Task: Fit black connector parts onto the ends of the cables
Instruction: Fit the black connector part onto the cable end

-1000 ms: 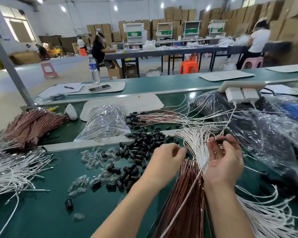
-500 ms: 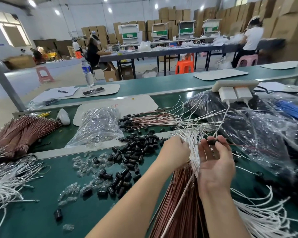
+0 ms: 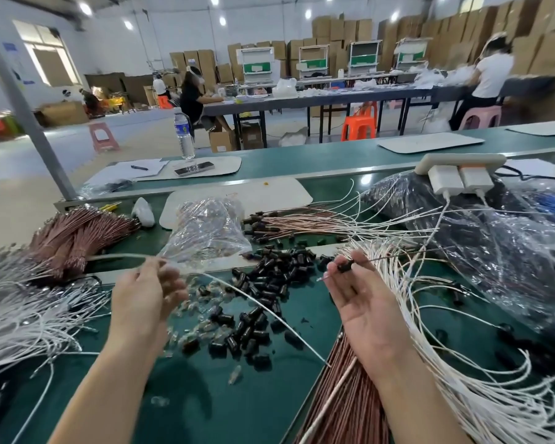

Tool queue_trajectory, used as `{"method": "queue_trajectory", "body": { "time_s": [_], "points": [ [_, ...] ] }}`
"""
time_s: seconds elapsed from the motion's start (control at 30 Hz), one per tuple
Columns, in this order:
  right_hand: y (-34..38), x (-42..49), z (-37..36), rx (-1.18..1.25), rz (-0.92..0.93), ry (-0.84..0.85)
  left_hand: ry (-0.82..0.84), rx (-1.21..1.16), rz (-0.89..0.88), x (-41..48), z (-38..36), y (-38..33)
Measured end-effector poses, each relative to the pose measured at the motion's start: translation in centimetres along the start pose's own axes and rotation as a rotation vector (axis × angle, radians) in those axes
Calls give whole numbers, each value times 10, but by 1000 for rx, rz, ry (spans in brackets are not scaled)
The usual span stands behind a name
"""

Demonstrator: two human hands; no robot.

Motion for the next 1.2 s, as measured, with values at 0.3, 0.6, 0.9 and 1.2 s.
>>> {"method": "queue_trajectory", "body": {
  "time_s": [0.3,0.6,0.9,1.2],
  "points": [
    [-9,0,4,-81,-3,-52,390,1193,-596,-44,-17,47],
    [-11,1,6,-80,2,-84,607,1302,-1005,-76,-69,88],
    [-13,5,8,-97,-8,-54,501,1203,-1149,-71,-66,84],
    [-39,-6,-9,-133,-126,15,224,980,-1120,-65,-43,62]
  ]
}}
Point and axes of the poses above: each hand's wrist, its own x-axis towards the middle knuckle, its own z-axis out of the back of the hand, y = z × x, the point moved 6 cm from there along x, towards the middle knuckle, and after that the axes turned 1 degree about y, right-handed, at the moved point
